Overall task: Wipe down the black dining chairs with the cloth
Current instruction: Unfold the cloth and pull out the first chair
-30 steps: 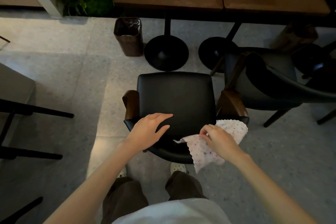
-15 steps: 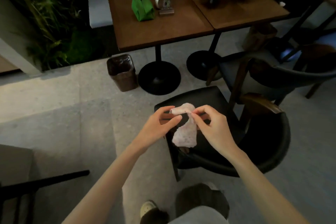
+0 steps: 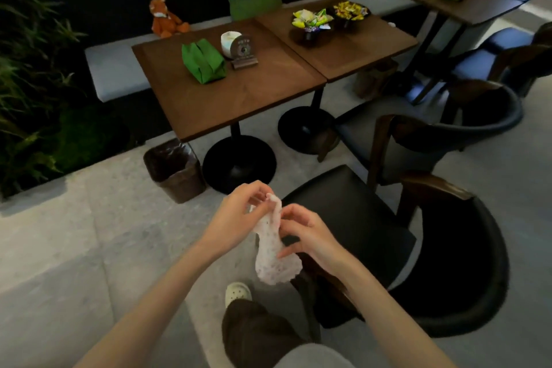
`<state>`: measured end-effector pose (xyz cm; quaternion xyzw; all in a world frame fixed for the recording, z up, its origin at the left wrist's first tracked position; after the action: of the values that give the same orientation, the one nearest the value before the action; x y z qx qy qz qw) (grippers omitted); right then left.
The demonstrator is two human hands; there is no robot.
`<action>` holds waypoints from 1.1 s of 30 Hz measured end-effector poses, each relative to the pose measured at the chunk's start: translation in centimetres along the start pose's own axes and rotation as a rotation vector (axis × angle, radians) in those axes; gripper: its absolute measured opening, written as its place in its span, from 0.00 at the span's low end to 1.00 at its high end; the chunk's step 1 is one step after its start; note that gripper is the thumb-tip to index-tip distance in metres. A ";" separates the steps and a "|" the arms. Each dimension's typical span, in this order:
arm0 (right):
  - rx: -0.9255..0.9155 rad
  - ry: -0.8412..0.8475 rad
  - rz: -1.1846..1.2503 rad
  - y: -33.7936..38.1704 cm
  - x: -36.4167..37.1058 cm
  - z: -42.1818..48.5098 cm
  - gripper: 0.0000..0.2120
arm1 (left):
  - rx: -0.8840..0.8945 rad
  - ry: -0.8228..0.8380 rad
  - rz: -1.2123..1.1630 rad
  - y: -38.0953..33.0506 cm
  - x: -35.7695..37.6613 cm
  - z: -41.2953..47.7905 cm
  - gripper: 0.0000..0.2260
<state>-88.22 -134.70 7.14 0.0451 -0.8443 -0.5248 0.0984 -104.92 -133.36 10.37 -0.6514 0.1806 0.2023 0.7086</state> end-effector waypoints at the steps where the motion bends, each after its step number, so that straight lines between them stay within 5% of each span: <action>1: -0.014 -0.022 -0.005 0.2 0.5 1.3 0.12 | 0.027 0.028 0.002 0.4 -0.4 1.5 0.08; 5: -0.083 -0.089 -0.087 2.0 1.8 6.4 0.15 | 0.130 0.190 0.034 1.9 -1.6 7.9 0.02; 10: -0.175 -0.381 -0.295 5.4 1.4 11.0 0.08 | 0.239 0.287 0.050 2.7 -2.6 15.3 0.05; 15: -0.179 -0.633 -0.584 7.2 -0.3 13.4 0.13 | 0.295 0.432 0.032 3.1 -1.4 21.2 0.12; 26: 0.001 -1.237 -0.685 7.2 -1.6 16.7 0.08 | 0.504 0.972 -0.045 4.3 7.5 33.6 0.10; 33: 0.110 -1.379 -0.699 8.3 -0.3 16.9 0.11 | 0.610 1.425 0.018 3.8 10.4 34.9 0.13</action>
<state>-91.29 -116.10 7.25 -0.0231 -0.6762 -0.3920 -0.6233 -98.37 -97.78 4.73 -0.3990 0.6457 -0.3184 0.5678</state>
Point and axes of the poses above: each hand's wrist, its own z-axis towards the middle knuckle, its own x-axis out of the palm, y = z × x, the point moved 2 cm from there along z, towards the middle knuckle, and after that the axes turned 12 degrees about -y, right-handed, at the moved point
